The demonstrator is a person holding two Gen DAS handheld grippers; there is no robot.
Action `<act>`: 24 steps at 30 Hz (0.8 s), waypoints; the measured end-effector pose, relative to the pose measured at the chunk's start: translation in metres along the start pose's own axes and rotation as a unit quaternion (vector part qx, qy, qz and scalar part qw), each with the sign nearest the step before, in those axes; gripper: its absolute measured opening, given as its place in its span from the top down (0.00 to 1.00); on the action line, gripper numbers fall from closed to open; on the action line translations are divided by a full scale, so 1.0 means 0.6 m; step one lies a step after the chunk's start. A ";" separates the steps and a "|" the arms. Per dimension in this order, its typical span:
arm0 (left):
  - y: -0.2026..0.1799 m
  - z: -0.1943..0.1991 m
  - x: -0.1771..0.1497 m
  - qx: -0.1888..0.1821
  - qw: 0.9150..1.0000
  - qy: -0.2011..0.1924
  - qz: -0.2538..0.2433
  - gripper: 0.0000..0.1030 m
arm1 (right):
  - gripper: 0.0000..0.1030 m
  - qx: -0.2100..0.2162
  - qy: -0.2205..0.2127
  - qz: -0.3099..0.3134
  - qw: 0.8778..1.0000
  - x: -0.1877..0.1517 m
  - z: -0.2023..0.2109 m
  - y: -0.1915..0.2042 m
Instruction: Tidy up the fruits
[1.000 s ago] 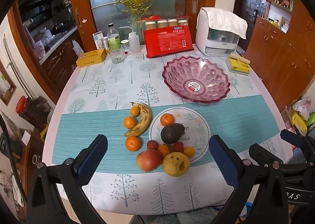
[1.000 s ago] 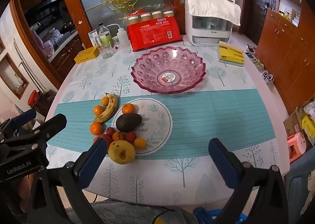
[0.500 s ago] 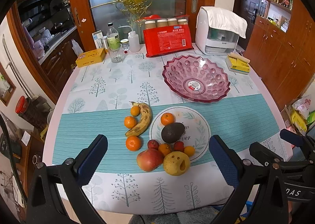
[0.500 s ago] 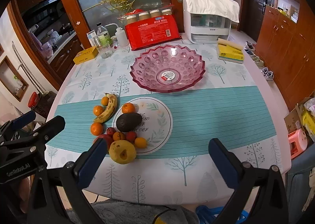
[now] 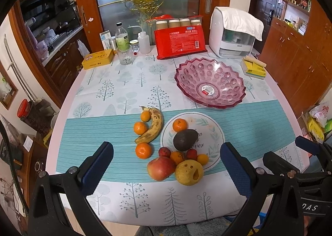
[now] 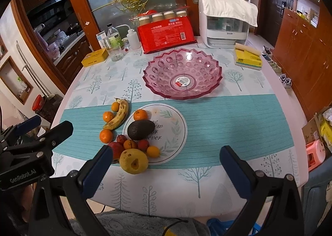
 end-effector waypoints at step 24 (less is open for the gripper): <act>0.002 -0.009 -0.005 0.000 1.000 0.004 0.001 0.01 | 0.00 0.003 0.004 -0.006 1.000 -0.005 -0.007 -0.002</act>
Point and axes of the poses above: each gripper's, at about its wrist camera, not at the fingertips, and z roughly against the way its jaws point, y to its left, x to its top, the point moved 10 cm from there along -z, roughly the way its jaws point, and after that the axes turned 15 degrees about -z, right-handed, at the moved point
